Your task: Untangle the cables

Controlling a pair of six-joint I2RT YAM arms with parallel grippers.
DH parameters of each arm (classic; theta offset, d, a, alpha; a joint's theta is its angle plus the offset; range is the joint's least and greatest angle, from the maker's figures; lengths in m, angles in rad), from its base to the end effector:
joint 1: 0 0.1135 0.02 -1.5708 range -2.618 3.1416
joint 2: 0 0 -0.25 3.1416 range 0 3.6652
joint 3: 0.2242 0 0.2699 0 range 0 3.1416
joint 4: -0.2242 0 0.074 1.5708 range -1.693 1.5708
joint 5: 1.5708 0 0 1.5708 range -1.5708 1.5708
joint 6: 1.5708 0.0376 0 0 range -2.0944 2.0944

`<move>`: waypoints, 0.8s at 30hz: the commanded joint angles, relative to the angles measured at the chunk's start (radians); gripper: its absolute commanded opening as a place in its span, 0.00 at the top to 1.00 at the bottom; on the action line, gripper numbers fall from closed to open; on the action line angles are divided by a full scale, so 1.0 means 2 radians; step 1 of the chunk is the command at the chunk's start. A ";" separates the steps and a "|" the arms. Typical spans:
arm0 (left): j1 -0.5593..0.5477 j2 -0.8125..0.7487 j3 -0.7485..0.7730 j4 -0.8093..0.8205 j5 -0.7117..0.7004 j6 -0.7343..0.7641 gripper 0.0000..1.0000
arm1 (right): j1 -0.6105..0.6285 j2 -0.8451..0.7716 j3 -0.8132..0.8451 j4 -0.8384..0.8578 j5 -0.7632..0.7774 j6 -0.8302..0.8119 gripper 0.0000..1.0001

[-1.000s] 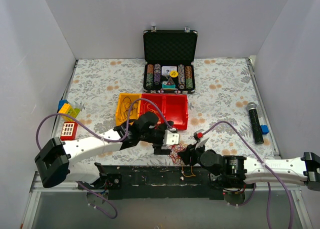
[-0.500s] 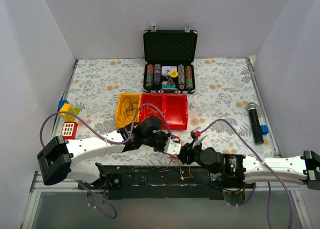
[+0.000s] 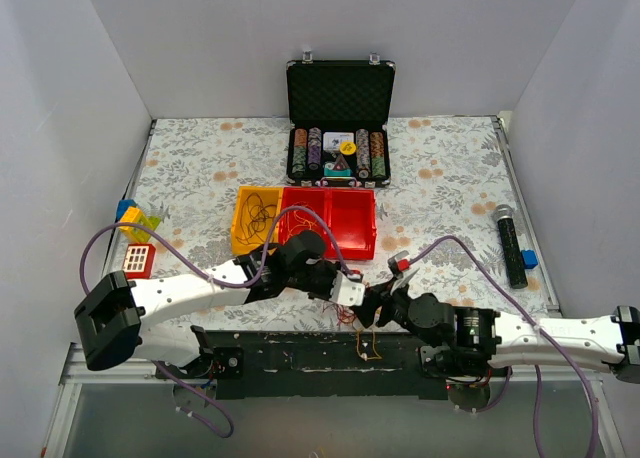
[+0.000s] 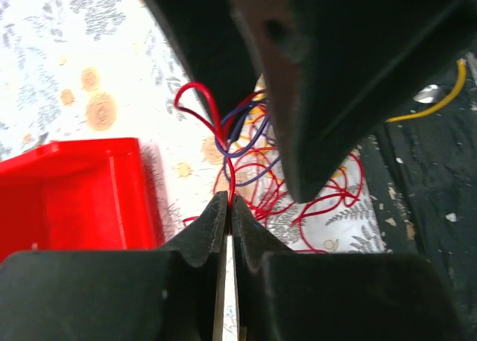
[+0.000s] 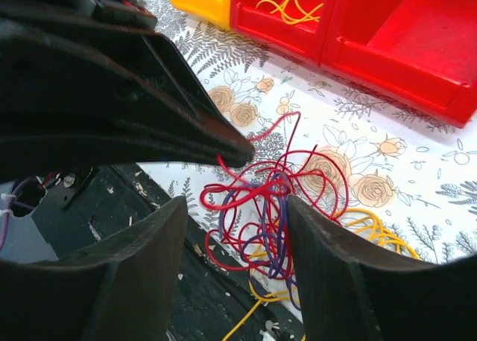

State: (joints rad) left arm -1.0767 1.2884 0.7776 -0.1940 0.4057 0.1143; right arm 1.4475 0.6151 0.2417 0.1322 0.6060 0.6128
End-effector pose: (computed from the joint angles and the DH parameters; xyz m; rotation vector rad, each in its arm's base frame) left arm 0.1254 -0.2640 0.2070 1.5251 1.8467 -0.9448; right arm 0.0440 0.1806 0.1926 -0.3288 1.8377 0.9268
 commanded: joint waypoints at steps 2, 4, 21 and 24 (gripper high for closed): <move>-0.002 -0.034 0.055 -0.006 -0.051 -0.028 1.00 | 0.002 -0.054 0.023 -0.058 0.028 0.019 0.32; -0.002 -0.044 0.072 -0.020 -0.053 -0.039 1.00 | 0.002 -0.083 0.019 -0.065 0.036 0.017 0.31; -0.002 -0.081 0.179 -0.095 -0.059 -0.082 1.00 | 0.002 -0.081 0.126 -0.154 0.092 -0.078 0.17; -0.002 -0.082 0.200 -0.110 -0.052 -0.092 1.00 | 0.002 -0.070 0.128 -0.105 0.101 -0.119 0.16</move>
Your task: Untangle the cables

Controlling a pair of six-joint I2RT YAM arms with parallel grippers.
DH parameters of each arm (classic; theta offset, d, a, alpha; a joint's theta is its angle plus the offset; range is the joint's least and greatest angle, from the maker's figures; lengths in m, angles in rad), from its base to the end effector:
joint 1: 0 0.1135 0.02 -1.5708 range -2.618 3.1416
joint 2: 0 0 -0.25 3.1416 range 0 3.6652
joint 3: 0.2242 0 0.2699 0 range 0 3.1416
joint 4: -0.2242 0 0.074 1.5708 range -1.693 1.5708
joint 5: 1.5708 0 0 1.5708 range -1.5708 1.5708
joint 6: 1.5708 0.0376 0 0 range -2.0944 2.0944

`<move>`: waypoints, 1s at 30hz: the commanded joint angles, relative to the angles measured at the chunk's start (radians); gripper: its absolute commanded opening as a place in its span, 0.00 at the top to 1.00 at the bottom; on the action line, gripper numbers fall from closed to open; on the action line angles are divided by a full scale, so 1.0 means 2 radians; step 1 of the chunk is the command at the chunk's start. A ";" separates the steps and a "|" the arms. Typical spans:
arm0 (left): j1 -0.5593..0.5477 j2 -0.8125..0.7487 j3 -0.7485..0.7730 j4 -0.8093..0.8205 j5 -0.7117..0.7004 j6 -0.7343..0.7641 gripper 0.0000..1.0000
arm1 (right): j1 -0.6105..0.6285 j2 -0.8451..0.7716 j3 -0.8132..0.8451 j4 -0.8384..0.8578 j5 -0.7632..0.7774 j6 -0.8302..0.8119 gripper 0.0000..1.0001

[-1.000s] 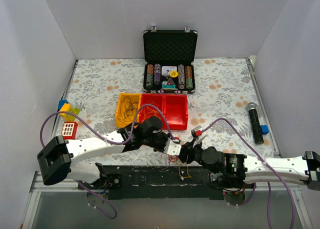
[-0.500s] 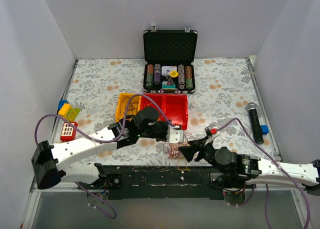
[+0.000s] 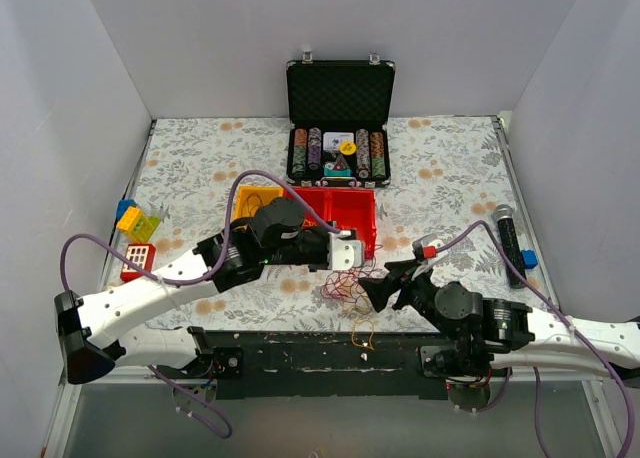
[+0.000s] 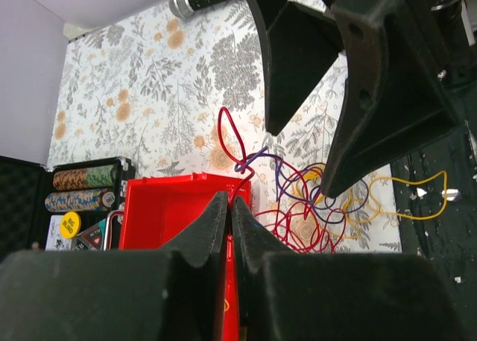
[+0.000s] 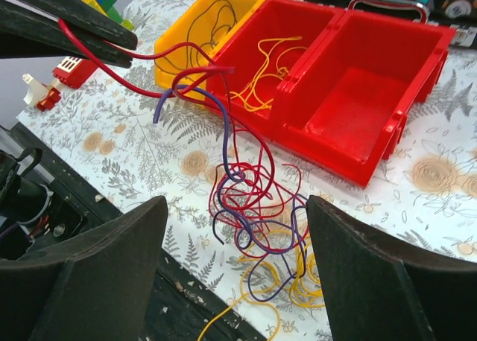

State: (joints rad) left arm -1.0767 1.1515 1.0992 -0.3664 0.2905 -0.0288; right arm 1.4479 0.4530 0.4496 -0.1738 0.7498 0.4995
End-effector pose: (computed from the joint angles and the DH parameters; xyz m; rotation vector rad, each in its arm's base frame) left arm 0.1255 -0.2557 0.3433 1.2258 1.7218 -0.9795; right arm 0.0449 0.1542 0.2641 -0.2744 1.7436 0.7893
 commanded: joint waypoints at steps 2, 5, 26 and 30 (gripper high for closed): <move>-0.002 -0.014 0.055 -0.033 0.013 -0.026 1.00 | 0.002 0.023 0.015 0.100 0.039 -0.091 0.15; -0.002 -0.010 0.085 -0.054 0.026 -0.037 1.00 | 0.002 0.046 -0.002 0.179 0.061 -0.128 0.16; -0.002 0.023 0.272 -0.088 0.017 -0.051 1.00 | -0.001 0.168 -0.097 0.220 0.014 0.027 0.57; -0.002 0.038 0.322 -0.076 0.003 -0.041 1.00 | -0.001 0.169 -0.118 0.204 -0.011 0.068 0.47</move>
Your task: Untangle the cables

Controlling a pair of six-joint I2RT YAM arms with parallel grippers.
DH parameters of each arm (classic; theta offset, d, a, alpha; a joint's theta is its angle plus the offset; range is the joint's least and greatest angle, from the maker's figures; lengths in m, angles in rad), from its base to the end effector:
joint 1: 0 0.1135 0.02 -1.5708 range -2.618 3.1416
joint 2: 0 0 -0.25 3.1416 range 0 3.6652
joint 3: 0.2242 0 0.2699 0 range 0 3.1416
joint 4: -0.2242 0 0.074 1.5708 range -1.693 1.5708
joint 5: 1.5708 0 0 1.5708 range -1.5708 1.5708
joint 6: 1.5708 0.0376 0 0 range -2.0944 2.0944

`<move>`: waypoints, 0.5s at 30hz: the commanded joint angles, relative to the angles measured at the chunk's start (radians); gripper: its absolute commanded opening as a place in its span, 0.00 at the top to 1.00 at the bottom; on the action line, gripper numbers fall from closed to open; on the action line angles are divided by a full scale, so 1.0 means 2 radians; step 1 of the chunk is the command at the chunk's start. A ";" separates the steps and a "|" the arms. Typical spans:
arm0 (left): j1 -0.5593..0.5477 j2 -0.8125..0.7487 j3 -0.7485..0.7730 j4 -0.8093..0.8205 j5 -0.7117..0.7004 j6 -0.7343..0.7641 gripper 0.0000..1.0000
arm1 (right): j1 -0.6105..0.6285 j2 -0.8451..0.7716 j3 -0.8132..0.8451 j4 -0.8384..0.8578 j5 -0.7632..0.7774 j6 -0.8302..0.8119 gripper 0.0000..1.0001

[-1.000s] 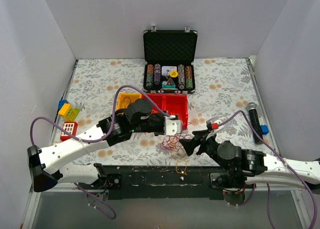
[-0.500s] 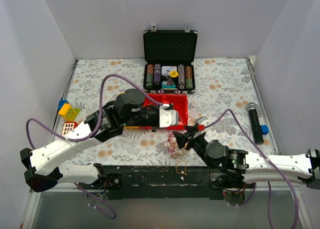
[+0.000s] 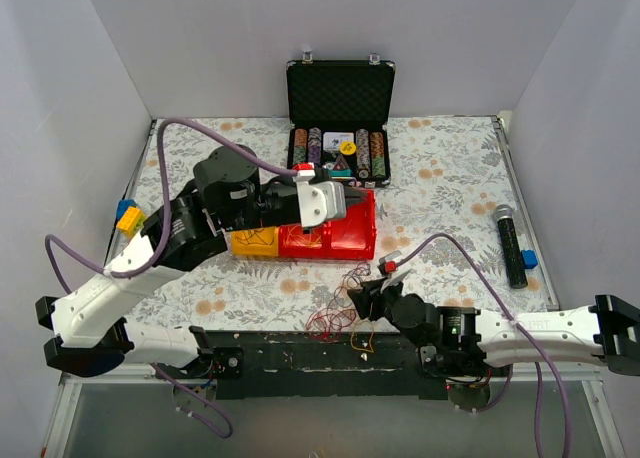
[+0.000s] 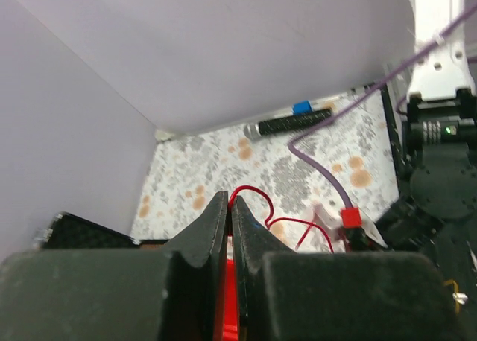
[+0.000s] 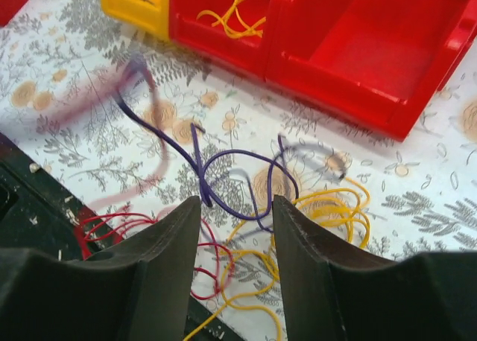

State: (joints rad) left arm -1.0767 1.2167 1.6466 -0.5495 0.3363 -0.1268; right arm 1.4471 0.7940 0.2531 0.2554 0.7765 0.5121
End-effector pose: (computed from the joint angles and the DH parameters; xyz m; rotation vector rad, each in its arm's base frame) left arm 0.1106 -0.2315 0.4991 1.0693 1.4839 -1.1613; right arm 0.0506 0.1932 0.1793 -0.3095 1.7994 0.6872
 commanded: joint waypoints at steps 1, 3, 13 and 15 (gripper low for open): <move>-0.002 0.008 0.059 0.019 -0.025 0.010 1.00 | 0.000 -0.004 -0.027 -0.011 -0.028 0.069 0.46; -0.002 0.012 0.074 0.025 -0.026 0.016 1.00 | 0.000 -0.010 -0.038 -0.016 -0.030 0.081 0.43; -0.002 0.024 0.110 0.093 -0.051 0.025 1.00 | 0.000 -0.040 -0.056 -0.053 -0.041 0.110 0.43; -0.002 0.027 0.114 0.092 -0.051 0.026 1.00 | 0.000 -0.049 -0.040 -0.081 -0.038 0.108 0.42</move>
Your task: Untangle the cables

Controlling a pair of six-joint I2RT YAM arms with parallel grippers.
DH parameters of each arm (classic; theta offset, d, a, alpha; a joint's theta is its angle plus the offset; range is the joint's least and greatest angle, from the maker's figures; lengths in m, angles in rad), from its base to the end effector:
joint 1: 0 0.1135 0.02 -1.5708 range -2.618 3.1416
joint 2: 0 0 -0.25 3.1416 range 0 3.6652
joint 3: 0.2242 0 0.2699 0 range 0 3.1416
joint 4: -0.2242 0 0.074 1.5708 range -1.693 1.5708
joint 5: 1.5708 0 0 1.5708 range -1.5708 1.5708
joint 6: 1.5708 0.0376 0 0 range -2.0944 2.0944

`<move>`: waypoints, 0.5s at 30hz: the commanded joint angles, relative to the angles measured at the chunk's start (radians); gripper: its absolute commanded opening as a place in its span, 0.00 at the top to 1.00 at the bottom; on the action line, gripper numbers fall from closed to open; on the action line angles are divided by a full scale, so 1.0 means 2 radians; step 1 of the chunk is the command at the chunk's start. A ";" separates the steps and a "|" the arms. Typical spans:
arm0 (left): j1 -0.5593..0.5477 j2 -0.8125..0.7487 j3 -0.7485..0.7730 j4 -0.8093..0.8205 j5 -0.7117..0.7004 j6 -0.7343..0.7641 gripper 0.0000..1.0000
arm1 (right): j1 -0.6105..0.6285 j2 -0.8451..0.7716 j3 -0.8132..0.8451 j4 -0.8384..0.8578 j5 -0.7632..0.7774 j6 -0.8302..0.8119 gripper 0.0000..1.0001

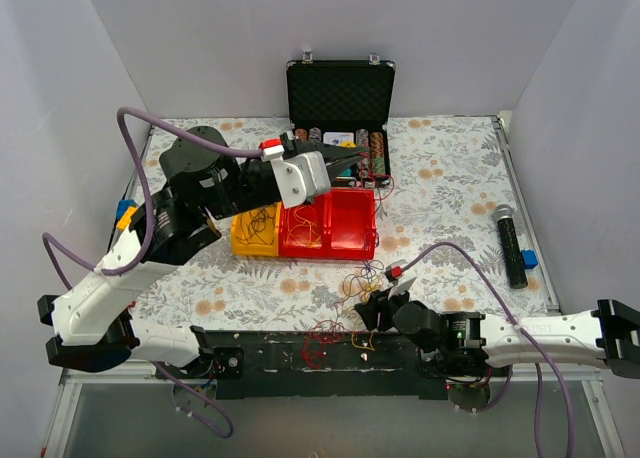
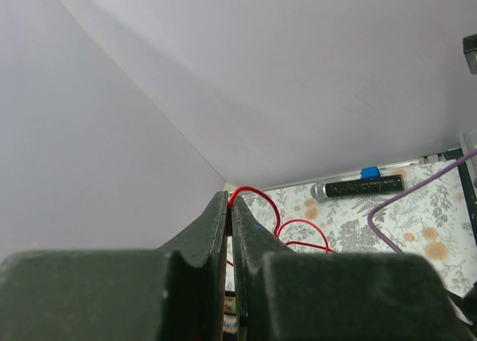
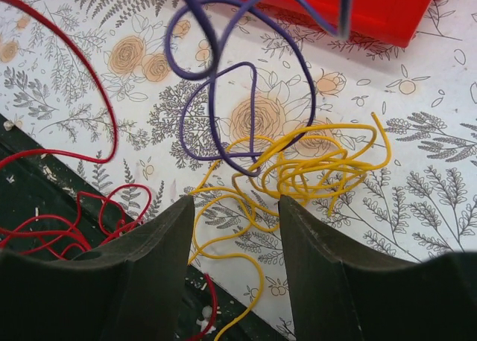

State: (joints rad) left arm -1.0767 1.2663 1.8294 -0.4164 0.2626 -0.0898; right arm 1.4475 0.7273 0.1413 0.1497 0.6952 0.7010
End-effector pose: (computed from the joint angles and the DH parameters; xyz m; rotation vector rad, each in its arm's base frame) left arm 0.1074 -0.2200 0.5593 0.9215 1.2241 -1.1334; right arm 0.0459 0.1746 0.1407 -0.2879 1.9528 0.7454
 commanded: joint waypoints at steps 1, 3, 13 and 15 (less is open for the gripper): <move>-0.002 0.000 0.018 0.026 -0.015 0.008 1.00 | 0.001 -0.022 0.029 -0.047 0.008 0.010 0.41; -0.002 -0.006 0.003 0.026 -0.012 0.010 1.00 | 0.003 -0.046 0.053 -0.074 0.017 -0.004 0.38; -0.002 -0.031 -0.056 0.031 -0.019 0.043 1.00 | 0.005 -0.112 0.142 -0.147 0.046 -0.080 0.14; -0.002 -0.030 -0.056 0.030 -0.019 0.043 1.00 | 0.006 -0.110 0.156 -0.139 0.051 -0.095 0.13</move>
State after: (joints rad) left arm -1.0767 1.2346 1.7172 -0.3668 0.2424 -0.0315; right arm 1.4494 0.5034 0.3824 -0.1001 0.7502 0.5919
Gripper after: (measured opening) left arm 0.018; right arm 0.862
